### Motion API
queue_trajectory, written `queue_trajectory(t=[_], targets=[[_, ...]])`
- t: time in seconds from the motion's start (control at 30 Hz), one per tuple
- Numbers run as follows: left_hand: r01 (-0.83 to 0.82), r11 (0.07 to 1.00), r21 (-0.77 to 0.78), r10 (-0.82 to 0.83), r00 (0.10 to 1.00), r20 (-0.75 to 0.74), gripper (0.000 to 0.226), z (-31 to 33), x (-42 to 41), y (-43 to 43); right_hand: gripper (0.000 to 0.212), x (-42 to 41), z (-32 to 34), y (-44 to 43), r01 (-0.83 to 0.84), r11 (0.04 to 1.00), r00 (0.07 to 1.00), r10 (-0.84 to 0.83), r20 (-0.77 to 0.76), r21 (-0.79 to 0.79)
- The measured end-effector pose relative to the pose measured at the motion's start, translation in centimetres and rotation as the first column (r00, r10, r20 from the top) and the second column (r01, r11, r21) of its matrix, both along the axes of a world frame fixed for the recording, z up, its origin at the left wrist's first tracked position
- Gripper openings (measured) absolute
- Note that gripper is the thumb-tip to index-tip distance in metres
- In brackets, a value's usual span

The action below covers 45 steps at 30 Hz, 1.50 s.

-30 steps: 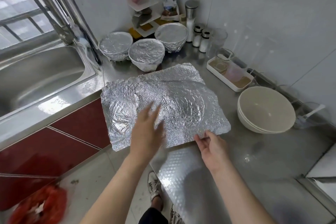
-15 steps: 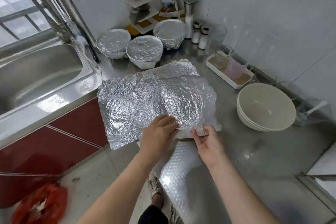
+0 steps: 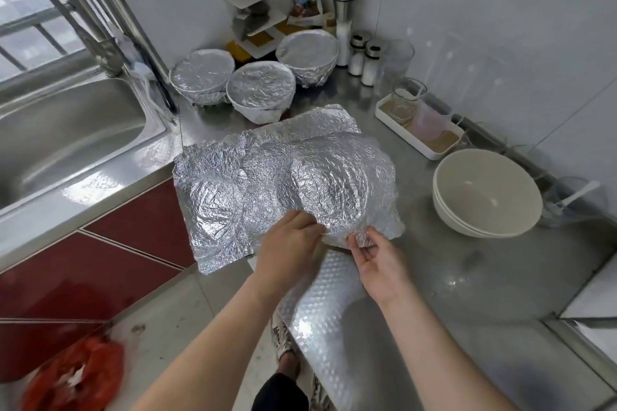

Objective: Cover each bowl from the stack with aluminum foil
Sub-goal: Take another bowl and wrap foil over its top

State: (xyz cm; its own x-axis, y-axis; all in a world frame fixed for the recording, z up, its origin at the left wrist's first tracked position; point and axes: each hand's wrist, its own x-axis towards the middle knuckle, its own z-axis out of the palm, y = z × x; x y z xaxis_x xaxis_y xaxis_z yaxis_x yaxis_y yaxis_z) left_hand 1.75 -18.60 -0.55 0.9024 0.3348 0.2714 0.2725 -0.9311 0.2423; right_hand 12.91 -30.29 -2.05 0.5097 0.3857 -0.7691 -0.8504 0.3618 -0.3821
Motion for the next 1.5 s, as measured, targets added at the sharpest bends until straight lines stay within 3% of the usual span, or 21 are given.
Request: queue_trajectory(t=[0.07,0.2,0.43,0.63,0.83,0.9,1.03,1.27,1.5], targets=[[0.017,0.999,0.049,-0.017,1.000,0.000,0.038,0.3,0.3,0.1,0.006,0.0,0.4,0.0,-0.018,1.000,0.999,0.019,-0.027,0.019],[0.045,0.988,0.148,-0.046,0.999,0.003,0.031,0.5,0.6,0.7,0.009,0.1,1.5,-0.3,-0.020,0.996,0.998,0.025,-0.052,0.086],[0.106,0.979,0.175,-0.129,0.984,0.126,0.028,1.3,-1.0,-1.4,0.009,-0.6,2.9,-3.8,-0.081,0.992,0.995,0.087,-0.051,0.101],[0.152,0.977,0.153,-0.158,0.987,0.033,0.024,-0.1,-2.8,-3.3,0.003,-0.9,1.3,-6.8,-0.102,0.991,0.994,0.099,-0.036,-0.091],[0.112,0.994,-0.011,-0.113,0.985,-0.127,0.035,0.2,-3.6,-3.6,0.010,0.2,-0.1,-8.1,-0.141,0.937,0.978,0.181,0.099,-0.320],[0.113,0.993,-0.023,-0.115,0.981,-0.157,0.044,0.1,-3.4,-3.5,0.015,1.0,0.2,-8.2,-0.181,0.880,0.936,0.291,0.197,-0.440],[0.125,0.992,-0.007,-0.126,0.991,-0.043,0.034,0.0,-2.4,-4.1,0.026,2.8,0.2,-7.7,-0.183,0.810,0.815,0.442,0.375,-0.557],[0.075,0.997,-0.022,-0.074,0.997,0.035,0.031,-0.7,-2.1,-5.0,0.004,4.5,0.5,-5.6,-0.220,0.761,0.657,0.578,0.484,-0.611],[0.151,0.987,0.053,-0.153,0.988,0.018,0.031,-0.5,-0.7,-4.8,0.024,5.4,0.2,-4.5,-0.062,0.671,0.547,0.642,0.538,-0.739]])
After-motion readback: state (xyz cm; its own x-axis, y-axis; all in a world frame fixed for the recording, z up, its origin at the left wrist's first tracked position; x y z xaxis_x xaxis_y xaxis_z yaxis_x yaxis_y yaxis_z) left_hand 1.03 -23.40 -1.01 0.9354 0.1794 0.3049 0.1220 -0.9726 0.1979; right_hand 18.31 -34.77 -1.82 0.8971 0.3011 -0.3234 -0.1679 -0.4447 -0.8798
